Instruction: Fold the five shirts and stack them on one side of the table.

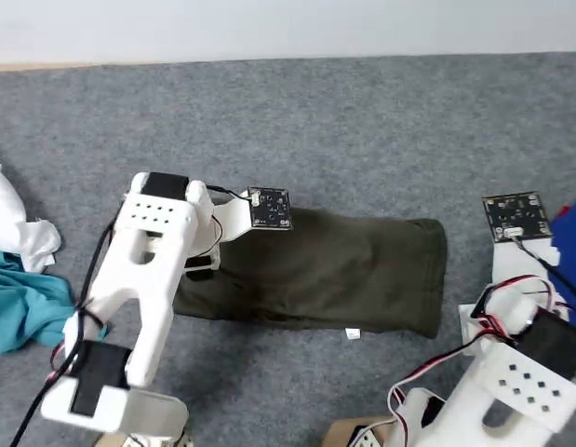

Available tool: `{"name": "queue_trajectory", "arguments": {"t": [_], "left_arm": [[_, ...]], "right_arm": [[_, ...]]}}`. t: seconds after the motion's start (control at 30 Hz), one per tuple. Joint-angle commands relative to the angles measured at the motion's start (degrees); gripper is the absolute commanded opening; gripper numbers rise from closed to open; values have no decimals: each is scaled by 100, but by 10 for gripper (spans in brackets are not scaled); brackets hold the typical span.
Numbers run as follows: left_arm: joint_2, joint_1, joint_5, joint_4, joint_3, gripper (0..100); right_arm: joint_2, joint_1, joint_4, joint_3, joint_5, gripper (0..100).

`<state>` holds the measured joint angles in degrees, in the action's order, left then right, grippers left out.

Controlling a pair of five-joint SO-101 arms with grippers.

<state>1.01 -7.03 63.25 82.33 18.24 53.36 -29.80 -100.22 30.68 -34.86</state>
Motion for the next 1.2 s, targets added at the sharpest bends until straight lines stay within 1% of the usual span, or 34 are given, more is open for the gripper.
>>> {"name": "queue_trajectory", "arguments": {"t": [0.0,0.23,0.33,0.53,0.57,0.7,0.77,0.9,1.03,1.17], "left_arm": [[299,-185,62,-176,-57,160],[624,-510,70,-220,-31,163],[774,-598,273,-185,-31,163],[1380,-589,422,-185,-163,153],[1459,-580,510,-185,-189,133],[1538,-598,624,-185,-233,1],[1538,-554,607,-149,-321,3],[1538,-448,607,316,-813,2],[1538,-352,607,888,-1587,2],[1547,-220,607,1064,-2211,2]], "right_arm": [[84,-48,-154,-26,-44,204],[84,-48,-154,-26,-35,204],[84,-48,-154,-26,-26,204],[84,-66,-154,-26,-35,204],[84,-66,-154,-26,-35,204],[84,-66,-154,-26,-35,204],[84,-66,-145,-26,-35,204],[66,-66,-119,-26,-35,204],[48,-57,-110,-26,-18,204],[48,-57,-110,-26,-18,204]]}}
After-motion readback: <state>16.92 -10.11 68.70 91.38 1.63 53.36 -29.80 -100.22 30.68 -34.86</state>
